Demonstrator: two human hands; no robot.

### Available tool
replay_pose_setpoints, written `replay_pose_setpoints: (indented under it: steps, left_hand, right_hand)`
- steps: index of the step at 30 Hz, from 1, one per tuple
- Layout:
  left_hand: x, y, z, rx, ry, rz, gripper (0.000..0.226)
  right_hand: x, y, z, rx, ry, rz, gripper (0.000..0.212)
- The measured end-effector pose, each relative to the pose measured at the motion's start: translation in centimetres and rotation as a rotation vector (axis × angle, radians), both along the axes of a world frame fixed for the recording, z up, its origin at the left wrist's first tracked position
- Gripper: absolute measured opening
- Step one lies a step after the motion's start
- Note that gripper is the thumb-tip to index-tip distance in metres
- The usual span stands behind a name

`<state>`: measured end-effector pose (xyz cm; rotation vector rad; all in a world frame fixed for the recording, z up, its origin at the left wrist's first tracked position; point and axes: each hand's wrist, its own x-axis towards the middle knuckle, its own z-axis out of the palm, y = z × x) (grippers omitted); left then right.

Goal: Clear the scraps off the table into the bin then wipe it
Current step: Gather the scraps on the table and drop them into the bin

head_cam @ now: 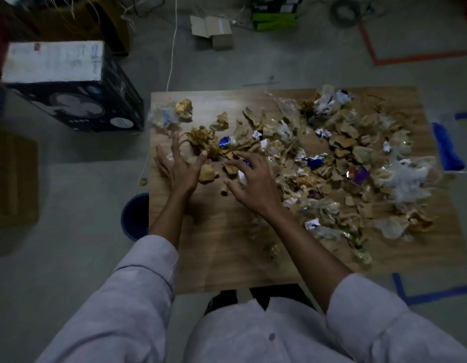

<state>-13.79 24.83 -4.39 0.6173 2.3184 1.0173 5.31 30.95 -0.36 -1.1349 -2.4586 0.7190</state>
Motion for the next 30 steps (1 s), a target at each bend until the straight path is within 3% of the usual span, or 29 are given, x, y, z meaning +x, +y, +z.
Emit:
replay_pose_setpoints:
  steps: [6, 9, 11, 16, 20, 23, 26, 30]
  left_hand:
    - [-0.1, 3.2, -4.0, -0.06, 0.128, -0.089, 0.078]
    - [0.1, 3.9, -5.2, -0.14, 0.252, -0.151, 0.068]
    - [0.6, 4.0, -5.5, -0.107, 0.276, -0.179, 0.059]
    - [3.3, 5.1, -5.2, -0.063, 0.185, -0.161, 0.053]
    - [5.7, 6.8, -1.5, 0.174, 0.101, -0.01, 0.038]
    - [8.1, 7.8, 3.0, 0.39, 0.104, 0.023, 0.024]
    - [11.3, 7.3, 6.5, 0.52, -0.01, -0.037, 0.02]
    - [12.7, 5.3, 5.0, 0.461, -0.101, -0.133, 0.02]
  right_hand:
    - [-6.7, 7.4, -2.7, -0.135, -0.366, -0.008, 0.085]
    - [-8.4, 8.5, -5.6, -0.273, -0.411, 0.053, 0.085]
    - [-8.4, 7.6, -6.9, -0.227, -0.448, 0.085, 0.075]
    - [-7.6, 6.2, -8.0, -0.136, -0.209, 0.092, 0.036]
    - [-6.9, 6.6, -4.5, -0.238, -0.001, 0.004, 0.023]
    - [-4.9, 6.7, -0.5, -0.183, 0.187, -0.125, 0.028]
    - [-1.2, 5.9, 2.3, -0.072, 0.254, -0.191, 0.022]
    - [3.3, 4.8, 2.1, -0.088, 0.238, -0.213, 0.032]
